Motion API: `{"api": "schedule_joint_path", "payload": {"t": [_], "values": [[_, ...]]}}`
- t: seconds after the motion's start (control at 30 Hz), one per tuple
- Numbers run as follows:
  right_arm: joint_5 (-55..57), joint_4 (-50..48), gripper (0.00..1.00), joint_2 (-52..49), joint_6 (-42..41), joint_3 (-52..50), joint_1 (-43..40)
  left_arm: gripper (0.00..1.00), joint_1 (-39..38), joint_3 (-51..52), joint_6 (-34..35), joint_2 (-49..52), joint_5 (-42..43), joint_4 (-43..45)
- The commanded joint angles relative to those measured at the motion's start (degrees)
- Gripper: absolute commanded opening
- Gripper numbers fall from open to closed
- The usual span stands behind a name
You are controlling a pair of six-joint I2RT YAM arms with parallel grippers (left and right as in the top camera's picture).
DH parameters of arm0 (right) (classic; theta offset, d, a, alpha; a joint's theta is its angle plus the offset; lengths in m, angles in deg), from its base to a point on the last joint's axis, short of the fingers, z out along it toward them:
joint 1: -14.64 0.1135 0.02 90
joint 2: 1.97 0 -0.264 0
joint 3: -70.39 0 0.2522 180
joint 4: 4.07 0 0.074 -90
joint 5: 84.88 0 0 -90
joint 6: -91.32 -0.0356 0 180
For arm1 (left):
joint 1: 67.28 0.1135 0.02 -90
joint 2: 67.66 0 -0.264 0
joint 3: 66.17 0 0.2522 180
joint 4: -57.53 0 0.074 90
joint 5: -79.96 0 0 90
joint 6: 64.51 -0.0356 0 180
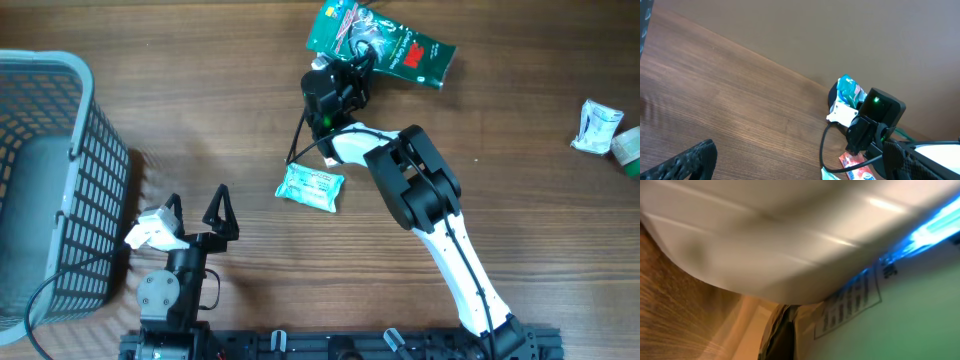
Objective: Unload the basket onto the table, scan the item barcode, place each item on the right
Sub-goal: 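Hold the gloves package at the scanner, turning it with the right gripper, then carry the gloves package to the right side and release it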
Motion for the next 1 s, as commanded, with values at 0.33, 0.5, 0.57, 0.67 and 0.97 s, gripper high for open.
{"api": "schedule_joint_path", "payload": {"t": [0.33, 0.5, 0.57, 0.67, 0.97], "values": [[11.56, -2.12, 0.04, 27.52, -15.32, 0.37, -10.12, 1.0, 0.26, 0.37, -0.94, -0.31, 0.68, 0.0], [15.17, 2.62, 0.04, 29.55, -24.72, -1.62, -26.16, 1.0, 0.26, 0.37, -0.94, -0.31, 0.68, 0.0], [13.97, 10.78, 0.04, 29.53, -32.85, -3.96, -30.56, 1.0, 0.26, 0.37, -0.94, -0.31, 0.68, 0.0], [6.03, 38.21, 0.04, 29.53, -54.49, -9.44, -38.01, 1.0, 0.26, 0.37, -0.94, -0.31, 0.68, 0.0], [-11.98, 67.89, 0.04, 33.18, -84.15, -10.99, -41.0, 1.0, 0.26, 0.37, -0.94, -0.31, 0.68, 0.0]]}}
